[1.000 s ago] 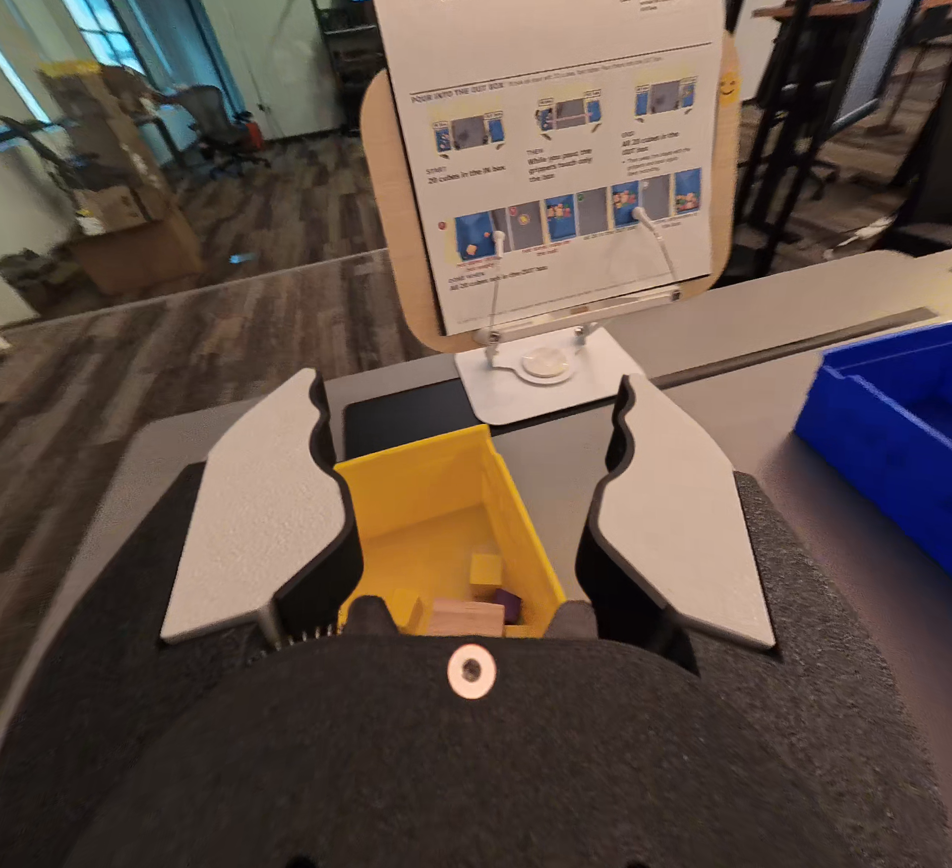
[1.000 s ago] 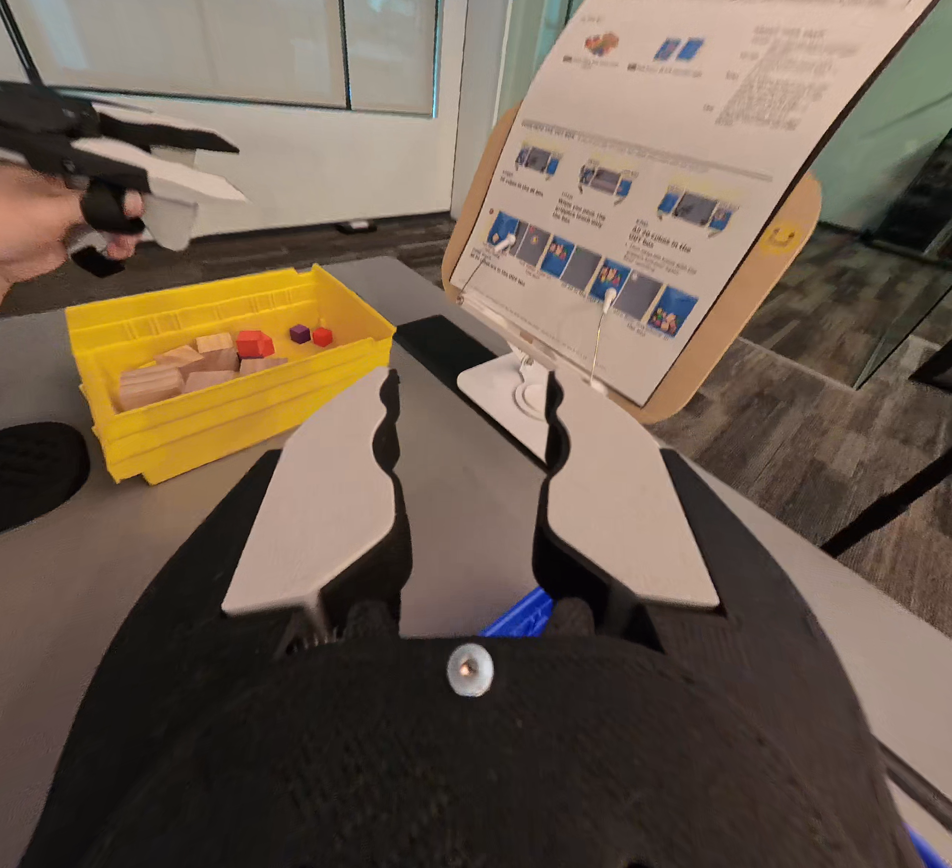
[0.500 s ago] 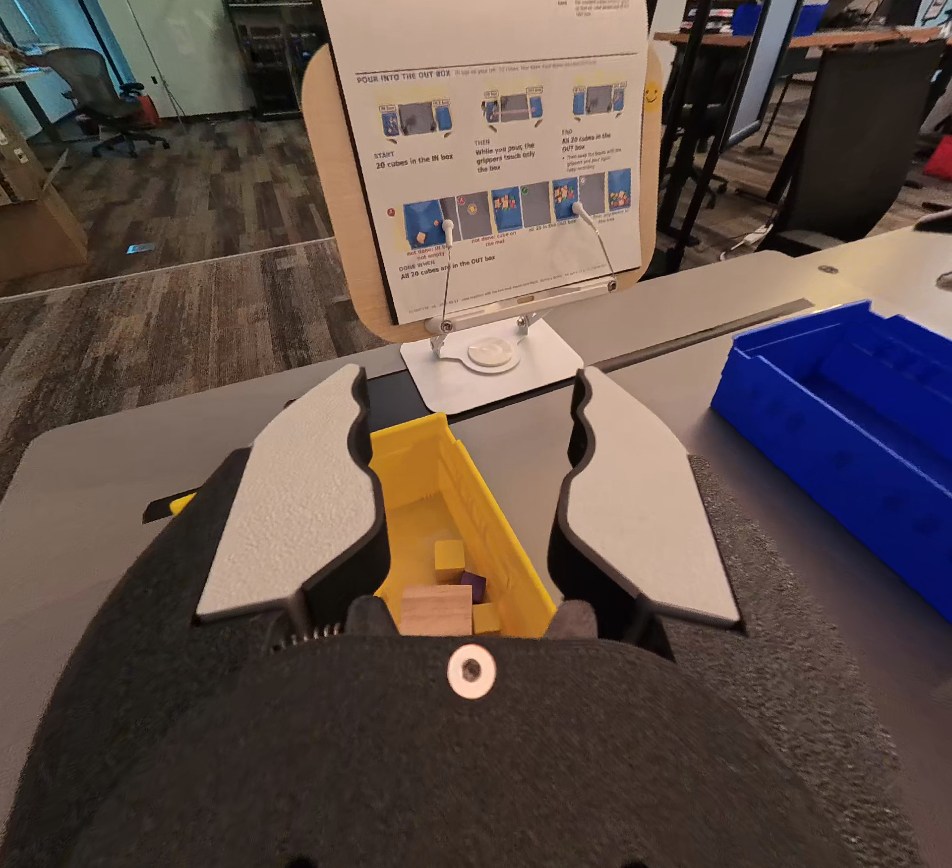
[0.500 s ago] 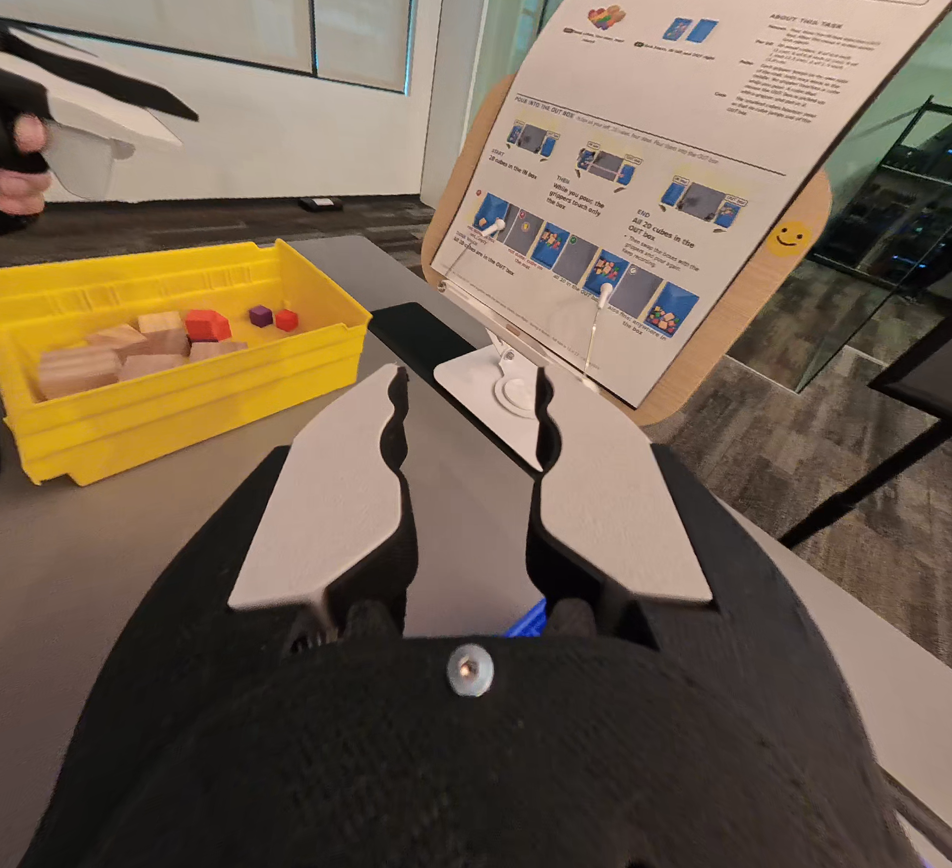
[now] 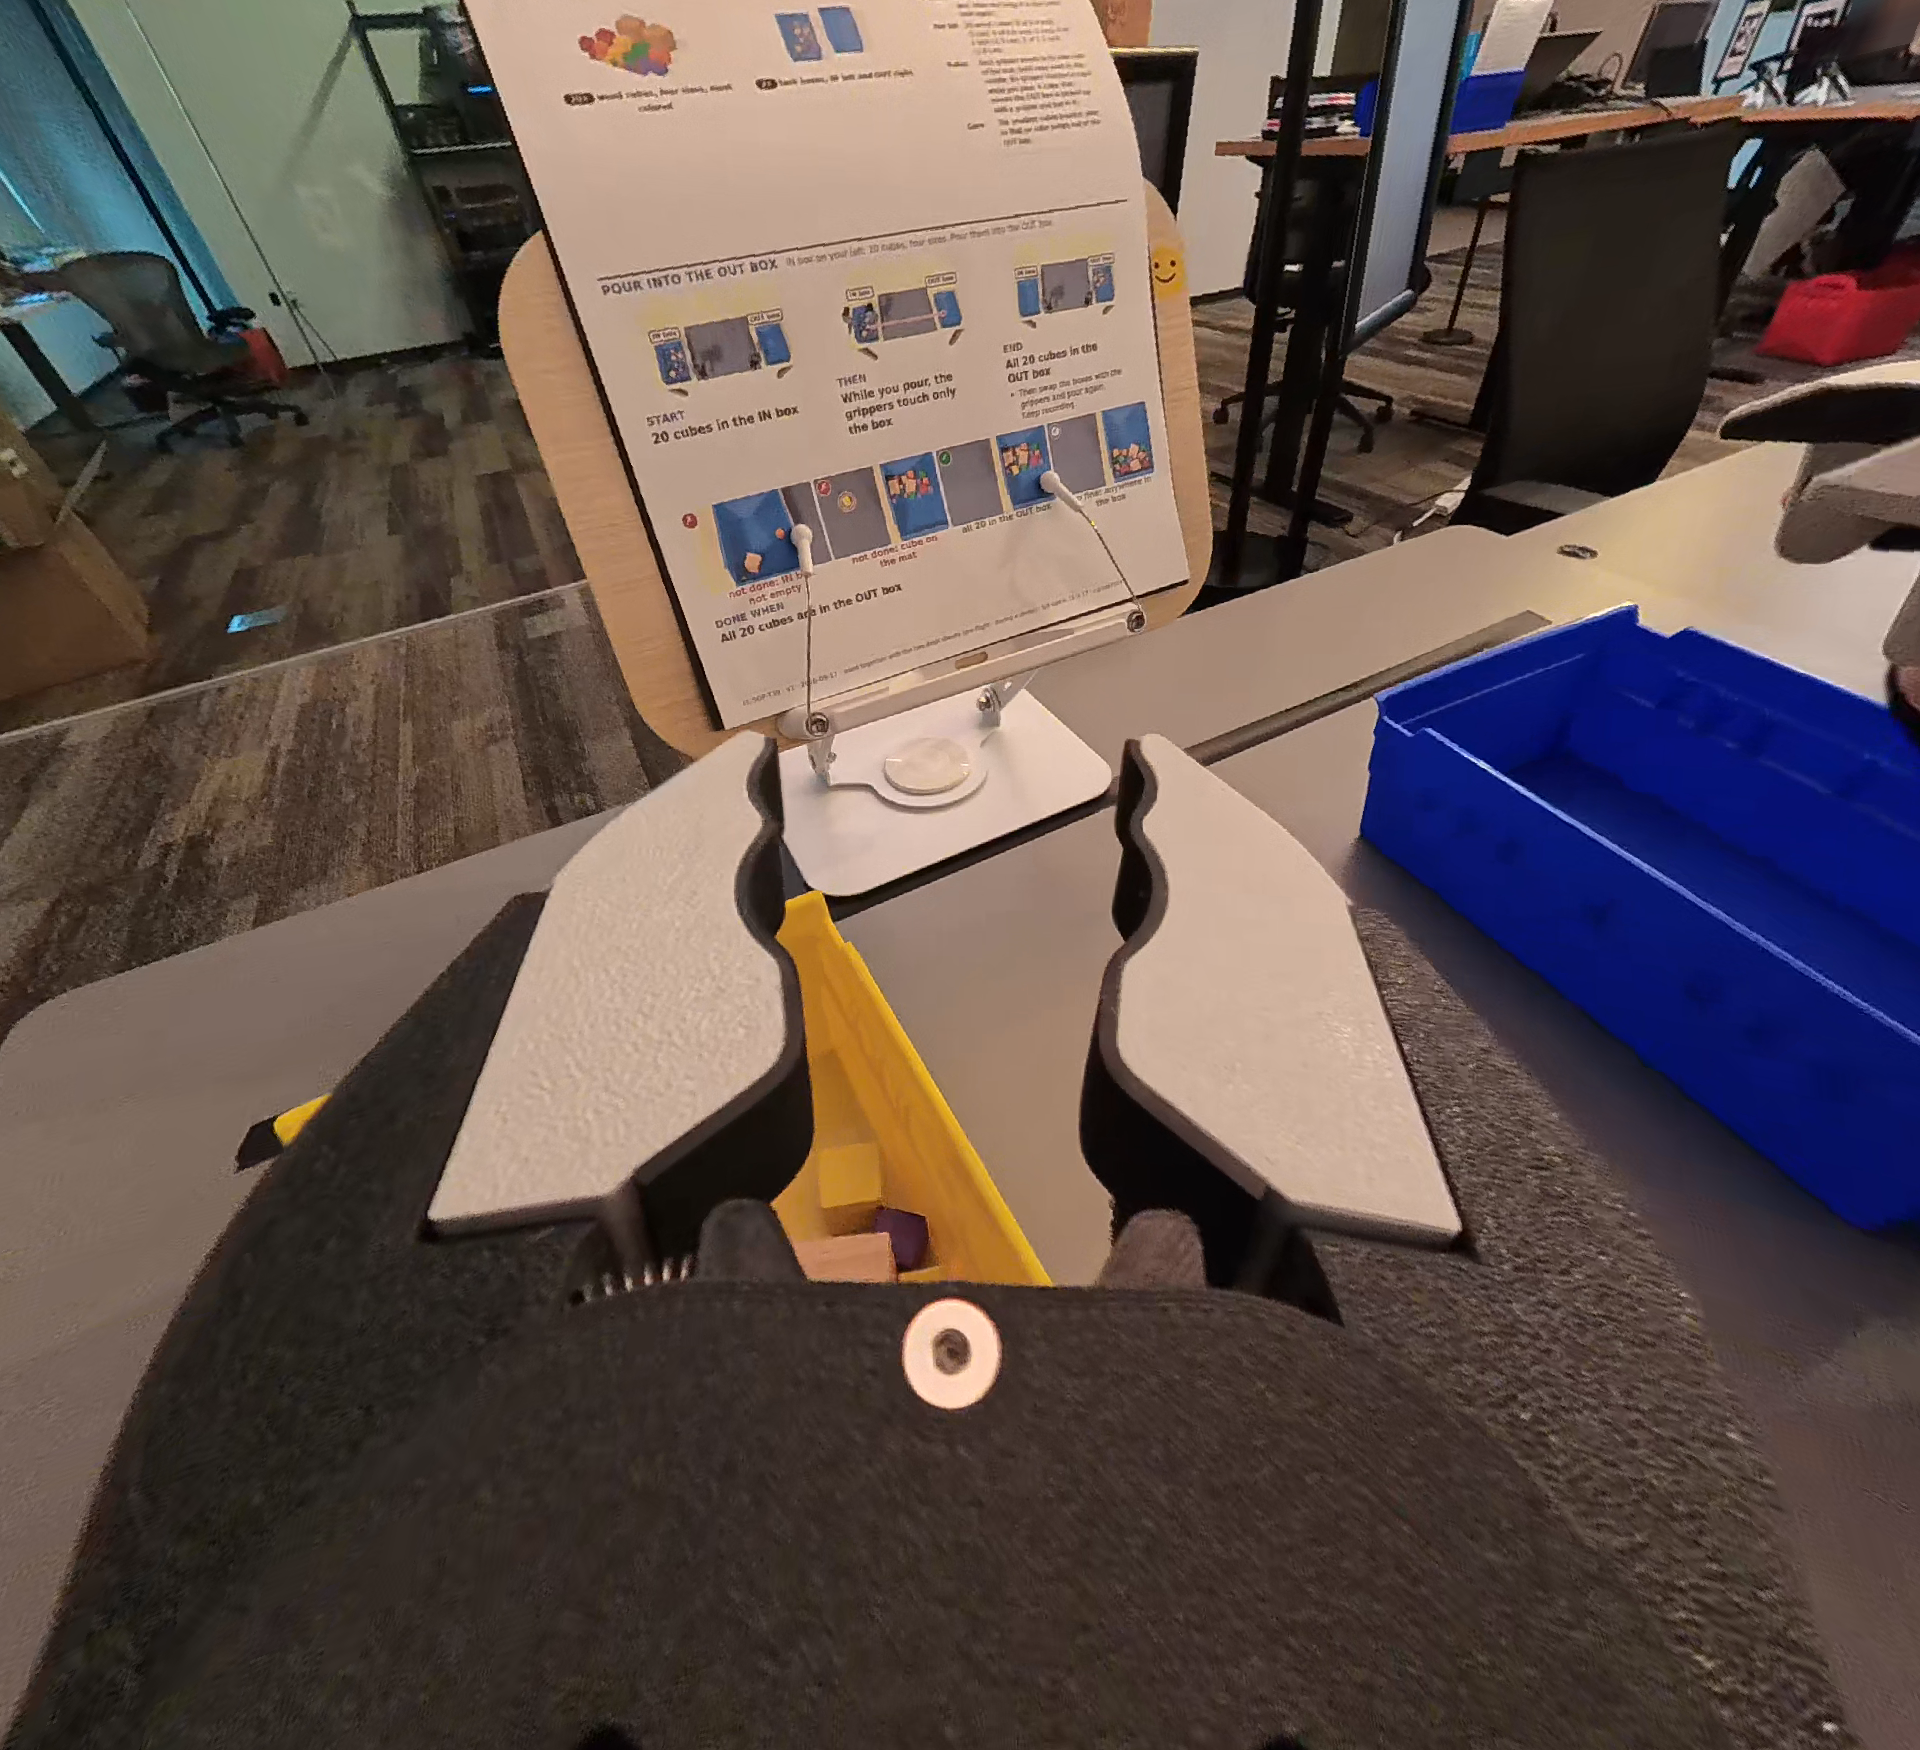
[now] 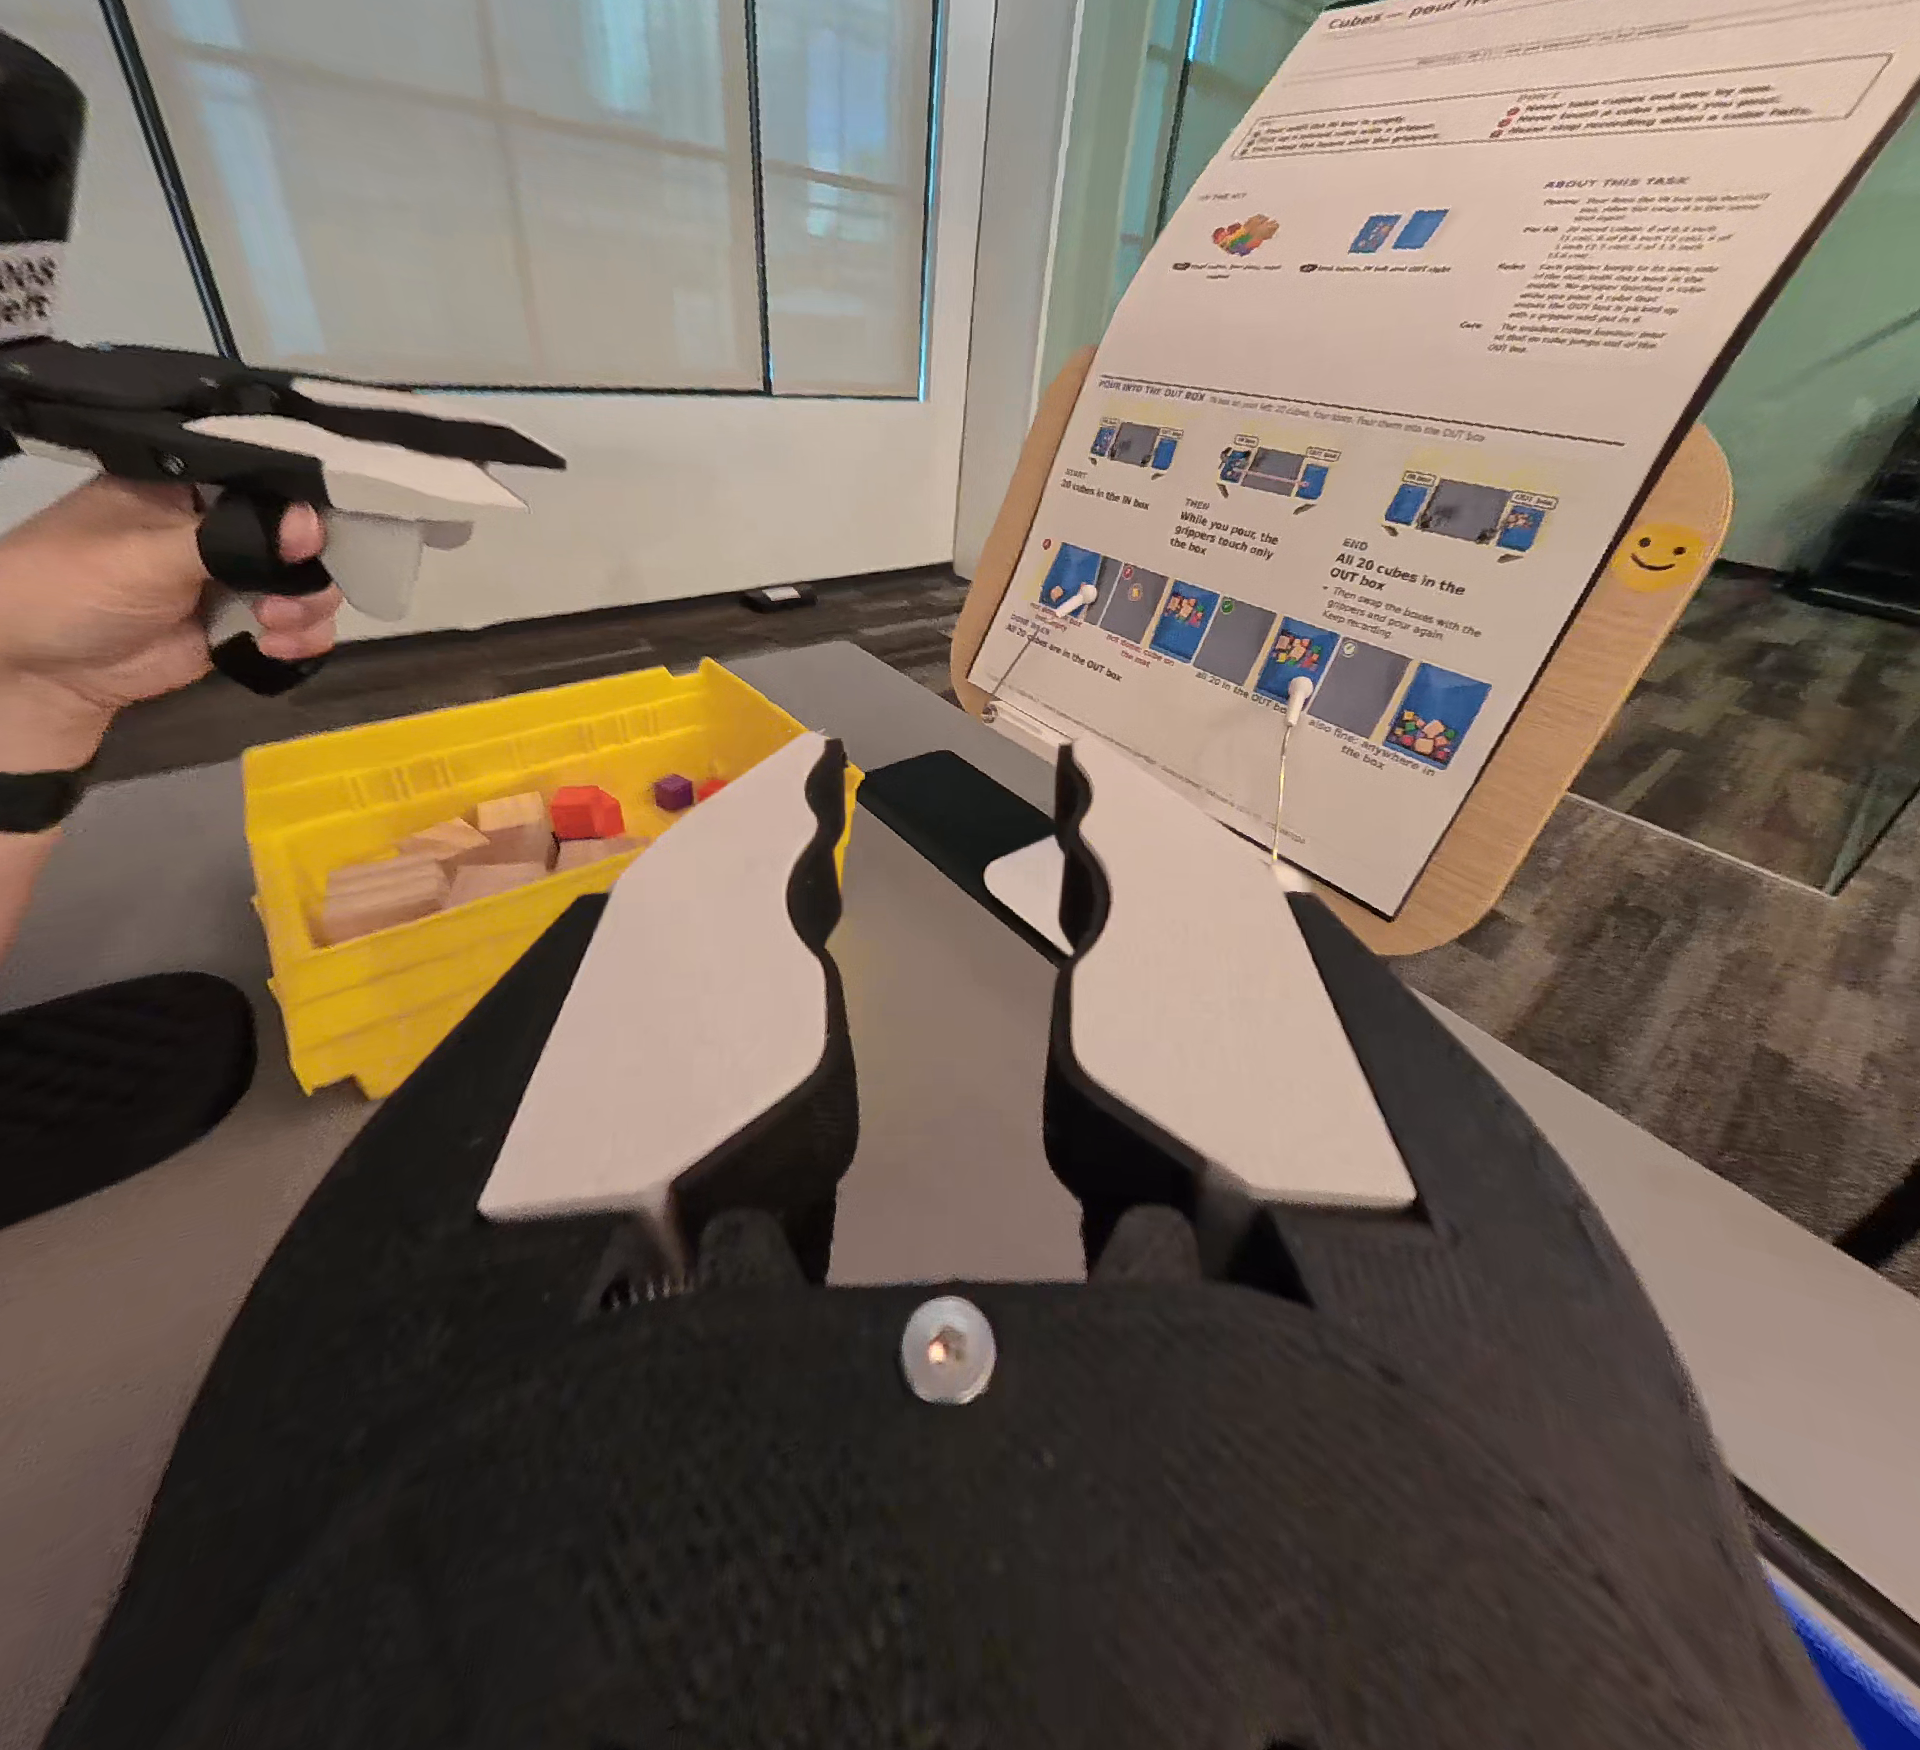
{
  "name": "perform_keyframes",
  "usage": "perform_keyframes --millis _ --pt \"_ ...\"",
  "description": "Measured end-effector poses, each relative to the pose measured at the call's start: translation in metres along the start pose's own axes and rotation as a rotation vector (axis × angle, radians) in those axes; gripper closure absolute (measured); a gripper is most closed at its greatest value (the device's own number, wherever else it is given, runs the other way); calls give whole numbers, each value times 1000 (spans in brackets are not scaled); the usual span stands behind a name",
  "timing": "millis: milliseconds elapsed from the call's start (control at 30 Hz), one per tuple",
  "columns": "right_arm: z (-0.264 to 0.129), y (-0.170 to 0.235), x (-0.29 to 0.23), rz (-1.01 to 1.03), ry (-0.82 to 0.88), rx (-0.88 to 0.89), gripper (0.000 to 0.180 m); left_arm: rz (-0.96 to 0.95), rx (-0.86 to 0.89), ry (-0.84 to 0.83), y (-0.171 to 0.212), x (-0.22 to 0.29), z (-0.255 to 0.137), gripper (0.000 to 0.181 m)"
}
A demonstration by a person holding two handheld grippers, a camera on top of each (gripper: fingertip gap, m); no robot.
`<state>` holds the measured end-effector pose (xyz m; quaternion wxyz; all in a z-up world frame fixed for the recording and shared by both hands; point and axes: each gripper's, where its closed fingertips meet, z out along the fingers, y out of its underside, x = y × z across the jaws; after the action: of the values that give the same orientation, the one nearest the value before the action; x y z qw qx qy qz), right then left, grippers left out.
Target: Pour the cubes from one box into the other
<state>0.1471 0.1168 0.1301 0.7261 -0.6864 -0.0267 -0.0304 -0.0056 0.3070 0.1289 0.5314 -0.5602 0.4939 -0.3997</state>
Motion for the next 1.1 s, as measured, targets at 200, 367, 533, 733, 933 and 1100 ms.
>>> perform_keyframes --millis 200,367,533,733,933,1100 --pt "8 13 -10 -58 17 -79 142 -29 39 -5 -1 -13 -4 130" --pt "17 32 -19 -112 17 -187 143 -128 113 -7 3 -40 -9 151" --pt "22 38 -30 -163 11 -256 143 -324 178 170 9 -34 -4 178" --pt "9 11 -40 -279 45 -212 143 -313 207 170 3 -22 -6 179" --pt "-13 -20 -63 -269 -16 -129 143 -324 314 308 -38 10 -32 179" --pt "-22 -16 -73 -227 -45 -209 143 -267 306 278 -49 11 -50 174"
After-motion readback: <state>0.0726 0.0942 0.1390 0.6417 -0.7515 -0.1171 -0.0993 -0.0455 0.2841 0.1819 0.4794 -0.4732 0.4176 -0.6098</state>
